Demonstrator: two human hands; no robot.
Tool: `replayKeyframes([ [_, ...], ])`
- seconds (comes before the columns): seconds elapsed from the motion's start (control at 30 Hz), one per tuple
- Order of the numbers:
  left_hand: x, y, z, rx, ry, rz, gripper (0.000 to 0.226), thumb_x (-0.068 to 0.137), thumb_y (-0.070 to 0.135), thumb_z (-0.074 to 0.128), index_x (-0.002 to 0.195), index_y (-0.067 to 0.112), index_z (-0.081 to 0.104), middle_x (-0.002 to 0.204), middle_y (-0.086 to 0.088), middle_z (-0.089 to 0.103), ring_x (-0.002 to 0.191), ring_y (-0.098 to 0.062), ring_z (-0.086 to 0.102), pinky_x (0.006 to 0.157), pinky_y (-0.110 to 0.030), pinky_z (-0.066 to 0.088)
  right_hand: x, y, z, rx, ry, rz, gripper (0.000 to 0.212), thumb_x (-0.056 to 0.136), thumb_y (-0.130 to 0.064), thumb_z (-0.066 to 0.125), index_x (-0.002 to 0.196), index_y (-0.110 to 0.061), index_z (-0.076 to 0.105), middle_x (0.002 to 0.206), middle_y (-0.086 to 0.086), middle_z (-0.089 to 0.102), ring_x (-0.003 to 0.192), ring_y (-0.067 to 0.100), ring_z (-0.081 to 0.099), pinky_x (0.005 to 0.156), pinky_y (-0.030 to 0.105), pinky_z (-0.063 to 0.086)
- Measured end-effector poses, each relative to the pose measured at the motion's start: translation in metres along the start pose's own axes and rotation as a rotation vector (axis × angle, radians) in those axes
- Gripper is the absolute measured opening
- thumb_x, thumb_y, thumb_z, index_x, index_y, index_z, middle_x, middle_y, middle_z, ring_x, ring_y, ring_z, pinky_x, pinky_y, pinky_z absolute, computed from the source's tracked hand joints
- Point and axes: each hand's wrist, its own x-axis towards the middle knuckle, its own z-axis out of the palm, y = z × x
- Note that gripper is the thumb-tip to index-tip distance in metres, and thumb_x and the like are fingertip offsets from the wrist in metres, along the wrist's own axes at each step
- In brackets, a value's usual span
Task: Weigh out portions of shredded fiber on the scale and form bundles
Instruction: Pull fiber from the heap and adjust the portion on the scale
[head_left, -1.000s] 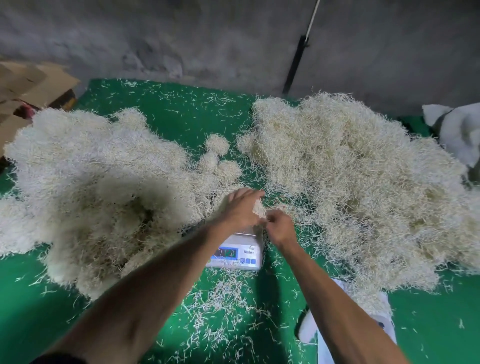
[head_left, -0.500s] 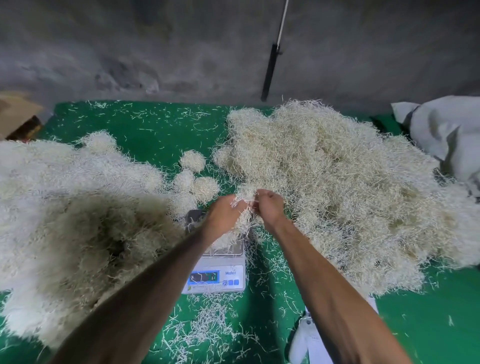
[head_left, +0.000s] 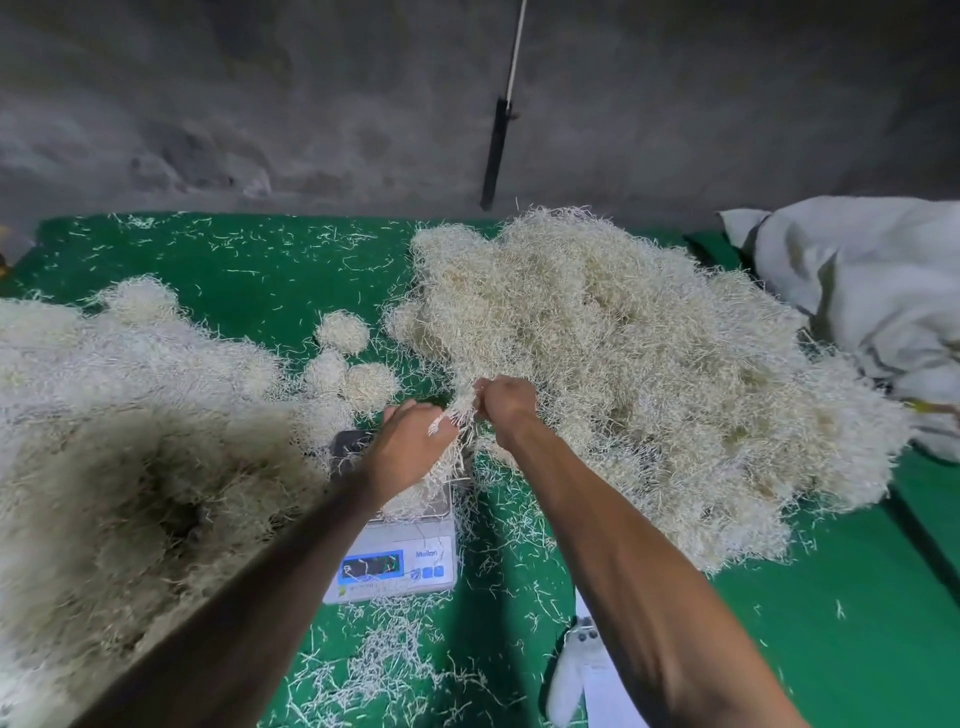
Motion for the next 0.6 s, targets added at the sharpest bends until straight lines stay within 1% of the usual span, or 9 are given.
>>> replayKeyframes([
  [0.07,0.002,0.0,-0.003,0.032,0.003,0.02,0.027,0.1,0.033,0.048,0.077,0.02,0.053,0.087,0.006,0.049,0.096,-0.015,0.042,0.093,-0.038,0.033,0.005,-0.005,0.001,-0.006,0.04,0.0,0.012,0.102,-0.007,0.058,0.092,0.0,0.06,0.076,0.005,0.059,0.047,0.011,0.045,0.048,0.018,0.045],
  [0.1,0.004,0.002,-0.005,0.061,0.006,0.038,0.027,0.1,0.034,0.048,0.075,0.025,0.048,0.085,0.01,0.046,0.095,-0.014,0.042,0.092,-0.038,0.034,0.007,-0.008,0.001,-0.008,0.049,-0.002,0.01,0.101,-0.005,0.059,0.094,0.0,0.062,0.074,0.006,0.056,0.046,0.011,0.045,0.044,0.018,0.042],
  [0.23,0.005,0.004,-0.015,0.112,-0.001,0.065,0.029,0.098,0.032,0.05,0.07,0.031,0.042,0.079,0.011,0.044,0.082,-0.005,0.038,0.087,-0.04,0.038,0.02,-0.013,-0.005,-0.043,0.126,0.008,0.007,0.1,-0.002,0.057,0.097,-0.001,0.063,0.082,0.007,0.055,0.057,0.013,0.045,0.047,0.022,0.04],
  [0.3,-0.003,-0.012,-0.02,0.159,-0.02,0.073,0.025,0.097,0.035,0.047,0.073,0.027,0.048,0.079,0.011,0.046,0.082,-0.005,0.04,0.092,-0.039,0.04,0.03,-0.021,-0.031,-0.03,0.167,-0.005,0.009,0.099,-0.006,0.058,0.091,-0.009,0.063,0.082,0.005,0.058,0.062,0.012,0.052,0.057,0.025,0.049],
  [0.37,-0.015,-0.038,-0.023,0.188,0.015,0.009,0.026,0.098,0.035,0.049,0.091,0.015,0.064,0.091,0.002,0.061,0.094,-0.016,0.052,0.097,-0.043,0.044,0.045,-0.028,-0.064,0.01,0.172,-0.062,0.013,0.099,-0.01,0.058,0.104,-0.004,0.068,0.086,0.008,0.064,0.073,0.015,0.063,0.078,0.031,0.06],
  [0.43,-0.023,-0.058,-0.025,0.152,0.16,-0.042,0.029,0.099,0.025,0.059,0.11,0.0,0.069,0.105,-0.016,0.07,0.105,-0.032,0.06,0.098,-0.046,0.045,0.055,-0.033,-0.083,0.009,0.166,-0.105,0.022,0.1,-0.009,0.058,0.116,0.003,0.066,0.108,0.019,0.071,0.088,0.021,0.066,0.095,0.043,0.059],
  [0.5,-0.026,-0.061,-0.023,0.158,0.27,-0.035,0.027,0.097,0.021,0.066,0.109,-0.003,0.069,0.097,-0.016,0.071,0.095,-0.03,0.061,0.089,-0.044,0.048,0.055,-0.028,-0.082,-0.019,0.102,-0.121,0.027,0.103,-0.007,0.053,0.129,-0.003,0.061,0.131,0.023,0.063,0.105,0.028,0.065,0.101,0.049,0.055],
  [0.53,-0.025,-0.057,-0.021,0.152,0.298,-0.022,0.026,0.095,0.023,0.069,0.107,0.0,0.068,0.094,-0.011,0.069,0.09,-0.025,0.058,0.084,-0.041,0.048,0.053,-0.022,-0.079,-0.12,0.058,-0.142,0.036,0.105,-0.007,0.051,0.14,-0.004,0.053,0.139,0.022,0.058,0.111,0.031,0.063,0.099,0.046,0.057],
  [0.6,-0.025,-0.049,-0.018,0.112,0.334,-0.002,0.028,0.092,0.026,0.072,0.111,0.006,0.065,0.102,-0.006,0.069,0.095,-0.022,0.057,0.086,-0.038,0.046,0.046,-0.006,-0.074,-0.539,0.019,-0.219,0.047,0.105,-0.009,0.052,0.15,-0.002,0.043,0.144,0.022,0.054,0.103,0.025,0.063,0.08,0.028,0.059],
])
